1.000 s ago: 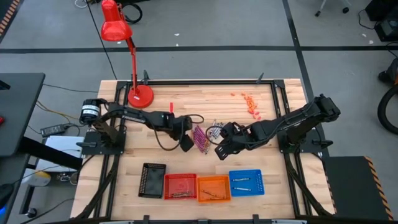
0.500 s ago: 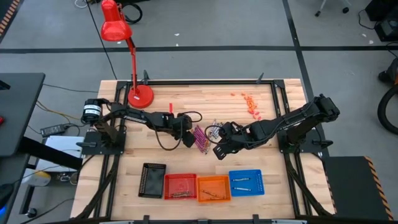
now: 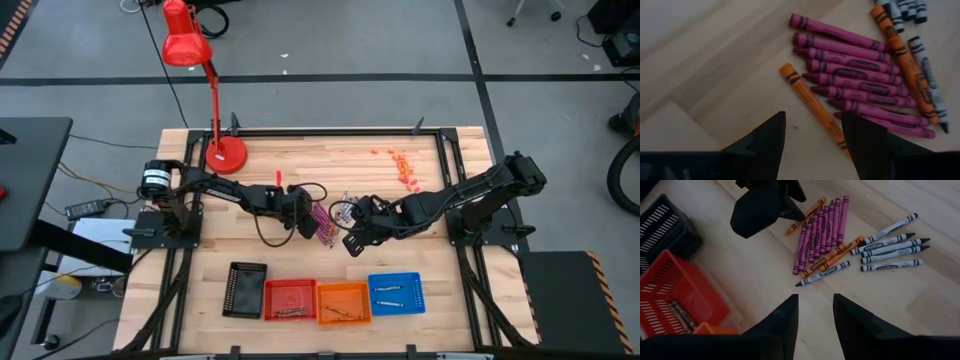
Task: Sort crayons
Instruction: Put the orange crayon into the orange bin
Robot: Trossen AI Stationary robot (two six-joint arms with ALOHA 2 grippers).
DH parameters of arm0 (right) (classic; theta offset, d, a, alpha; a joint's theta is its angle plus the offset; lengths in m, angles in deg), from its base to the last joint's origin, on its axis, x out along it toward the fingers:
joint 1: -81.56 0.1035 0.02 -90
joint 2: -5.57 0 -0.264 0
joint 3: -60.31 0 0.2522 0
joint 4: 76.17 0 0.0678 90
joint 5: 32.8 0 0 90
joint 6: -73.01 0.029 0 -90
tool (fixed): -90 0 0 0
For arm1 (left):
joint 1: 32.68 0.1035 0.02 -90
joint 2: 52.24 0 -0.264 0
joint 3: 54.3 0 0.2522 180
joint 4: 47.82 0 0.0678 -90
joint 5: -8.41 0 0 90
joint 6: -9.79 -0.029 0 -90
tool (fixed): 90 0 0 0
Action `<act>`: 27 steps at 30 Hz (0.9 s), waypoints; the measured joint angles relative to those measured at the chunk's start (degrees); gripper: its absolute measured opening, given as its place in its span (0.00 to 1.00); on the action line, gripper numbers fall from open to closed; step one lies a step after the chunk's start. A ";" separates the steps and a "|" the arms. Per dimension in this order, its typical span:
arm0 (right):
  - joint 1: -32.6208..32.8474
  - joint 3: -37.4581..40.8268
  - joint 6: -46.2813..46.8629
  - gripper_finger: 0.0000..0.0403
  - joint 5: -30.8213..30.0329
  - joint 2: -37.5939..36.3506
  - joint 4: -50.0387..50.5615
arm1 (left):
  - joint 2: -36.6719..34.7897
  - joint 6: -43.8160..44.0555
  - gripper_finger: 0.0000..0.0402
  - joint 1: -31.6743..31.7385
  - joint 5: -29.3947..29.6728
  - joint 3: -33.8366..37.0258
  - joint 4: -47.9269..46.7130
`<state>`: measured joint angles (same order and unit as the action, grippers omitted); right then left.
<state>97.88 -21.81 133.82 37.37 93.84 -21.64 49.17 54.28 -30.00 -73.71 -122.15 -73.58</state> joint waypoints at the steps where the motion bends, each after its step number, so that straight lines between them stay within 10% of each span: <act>1: 0.04 0.00 0.02 0.31 -0.02 0.00 -0.04 | 0.00 0.15 0.51 0.00 0.02 0.00 -0.12; 27: -0.70 0.00 -1.05 0.31 -0.55 -0.02 -1.75 | 1.90 -0.42 0.49 -0.41 1.48 -0.37 -1.94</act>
<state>97.18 -21.81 132.77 36.82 93.81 -23.38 51.07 53.86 -30.41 -72.22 -122.51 -75.52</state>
